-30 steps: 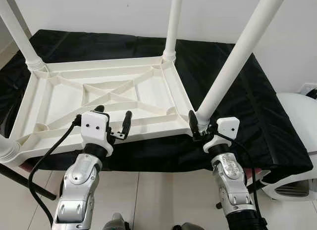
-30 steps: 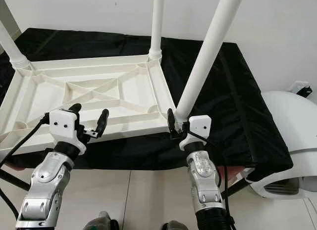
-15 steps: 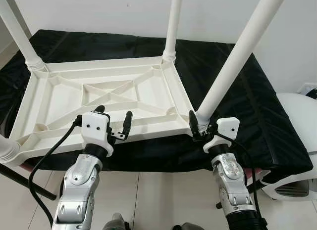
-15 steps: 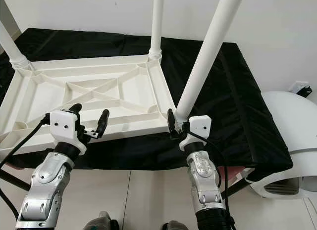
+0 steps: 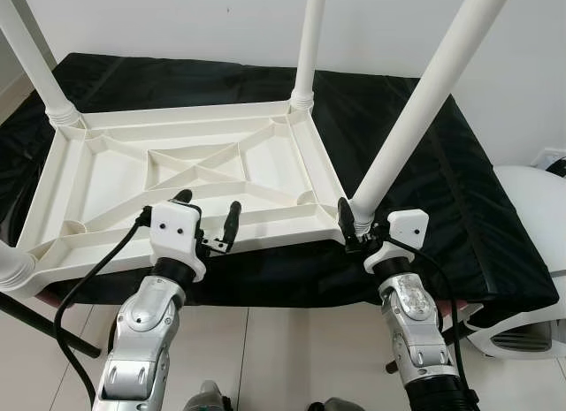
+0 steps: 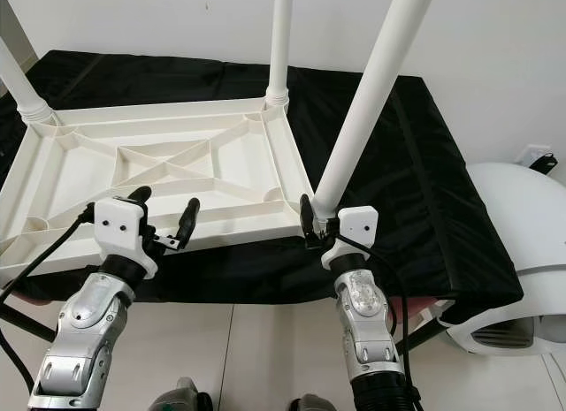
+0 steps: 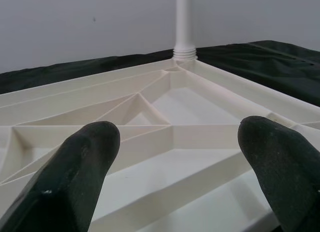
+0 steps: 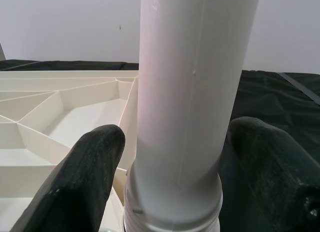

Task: Building children table

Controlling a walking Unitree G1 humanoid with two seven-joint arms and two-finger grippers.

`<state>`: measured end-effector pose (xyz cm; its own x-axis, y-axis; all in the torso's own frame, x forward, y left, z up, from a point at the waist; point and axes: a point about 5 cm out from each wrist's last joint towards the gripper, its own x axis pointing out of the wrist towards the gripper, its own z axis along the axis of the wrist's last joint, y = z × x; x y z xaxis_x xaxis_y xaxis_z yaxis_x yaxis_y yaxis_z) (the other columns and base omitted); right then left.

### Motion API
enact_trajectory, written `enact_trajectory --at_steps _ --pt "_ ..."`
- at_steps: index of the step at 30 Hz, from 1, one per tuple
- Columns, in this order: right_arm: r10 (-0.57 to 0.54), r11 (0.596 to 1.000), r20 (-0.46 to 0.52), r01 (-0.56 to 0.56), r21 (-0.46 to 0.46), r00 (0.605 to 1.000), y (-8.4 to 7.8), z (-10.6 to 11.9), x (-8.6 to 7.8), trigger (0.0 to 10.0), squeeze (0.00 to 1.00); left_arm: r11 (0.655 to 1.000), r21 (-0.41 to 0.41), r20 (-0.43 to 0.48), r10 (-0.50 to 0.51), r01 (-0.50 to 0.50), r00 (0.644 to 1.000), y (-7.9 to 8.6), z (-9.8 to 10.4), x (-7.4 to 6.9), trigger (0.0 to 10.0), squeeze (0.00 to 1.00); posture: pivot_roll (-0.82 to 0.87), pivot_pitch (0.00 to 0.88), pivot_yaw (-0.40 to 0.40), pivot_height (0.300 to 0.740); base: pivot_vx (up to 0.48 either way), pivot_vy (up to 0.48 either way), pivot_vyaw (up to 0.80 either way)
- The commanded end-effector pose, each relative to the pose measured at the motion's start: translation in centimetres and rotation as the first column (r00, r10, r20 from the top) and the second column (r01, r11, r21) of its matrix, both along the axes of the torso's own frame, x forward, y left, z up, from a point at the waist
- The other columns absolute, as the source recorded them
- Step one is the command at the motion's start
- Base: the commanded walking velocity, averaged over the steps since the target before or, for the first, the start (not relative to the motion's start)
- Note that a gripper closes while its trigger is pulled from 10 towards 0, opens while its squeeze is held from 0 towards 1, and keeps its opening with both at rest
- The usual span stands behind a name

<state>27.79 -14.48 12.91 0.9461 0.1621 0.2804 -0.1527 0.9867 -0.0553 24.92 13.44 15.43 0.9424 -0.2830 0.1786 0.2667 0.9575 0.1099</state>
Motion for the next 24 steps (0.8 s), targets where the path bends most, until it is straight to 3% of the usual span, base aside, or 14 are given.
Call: enact_trajectory --at_steps 1,15,24 --pt "0.007 1.0 0.005 -0.007 -0.008 1.0 0.0 -0.1 0.0 10.0 0.0 0.998 0.026 -0.012 -0.06 0.06 0.998 -0.4 -0.3 -0.1 10.0 0.0 0.05 0.003 -0.016 0.74 0.0 0.0 0.0" --pt "0.008 1.0 0.009 -0.008 -0.012 1.0 -0.1 0.0 0.0 10.0 0.0 0.987 0.071 -0.028 -0.141 0.143 0.99 -1.7 -0.6 0.7 10.0 0.0 0.03 0.0 -0.01 0.74 0.0 0.0 0.0" --pt "0.01 1.0 0.011 -0.01 -0.014 1.0 0.0 0.0 0.0 10.0 0.0 0.966 0.132 -0.025 -0.221 0.222 0.975 -3.0 -0.5 2.0 10.0 0.0 0.03 0.0 -0.008 0.74 0.0 0.0 0.0"
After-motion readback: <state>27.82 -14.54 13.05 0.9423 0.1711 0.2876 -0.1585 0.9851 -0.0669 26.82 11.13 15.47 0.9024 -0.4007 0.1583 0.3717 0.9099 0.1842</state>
